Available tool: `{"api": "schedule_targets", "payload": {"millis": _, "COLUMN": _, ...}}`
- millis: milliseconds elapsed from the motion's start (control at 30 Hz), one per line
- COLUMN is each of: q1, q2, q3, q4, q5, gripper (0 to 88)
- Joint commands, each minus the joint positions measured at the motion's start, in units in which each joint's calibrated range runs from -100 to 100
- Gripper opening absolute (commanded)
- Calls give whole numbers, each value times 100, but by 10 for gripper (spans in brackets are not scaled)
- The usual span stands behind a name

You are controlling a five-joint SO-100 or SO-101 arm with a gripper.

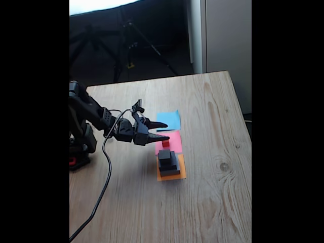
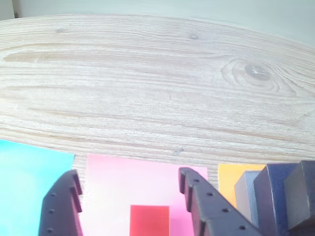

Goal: Tower of hanoi

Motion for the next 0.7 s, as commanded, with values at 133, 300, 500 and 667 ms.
{"api": "schedule_targets", "payload": {"millis": 133, "q1": -111, "q2": -2496, "q3": -1967, "q4": 5354, "q5": 4, "gripper": 81}}
{"api": "schedule_targets", "payload": {"millis": 300, "q1": -194, "q2": -2912, "q3": -4122, "q4": 8308, "q5": -381, "gripper": 4}}
{"api": "schedule_targets", "payload": {"millis": 500, "q1": -186, "q2": -3079, "q3": -6367, "q4": 10331, "q5": -882, "gripper": 4}}
{"api": "schedule_targets", "payload": {"millis": 667, "q1": 98, "q2": -3011, "q3": -7995, "q4": 11634, "q5": -498, "gripper": 4}}
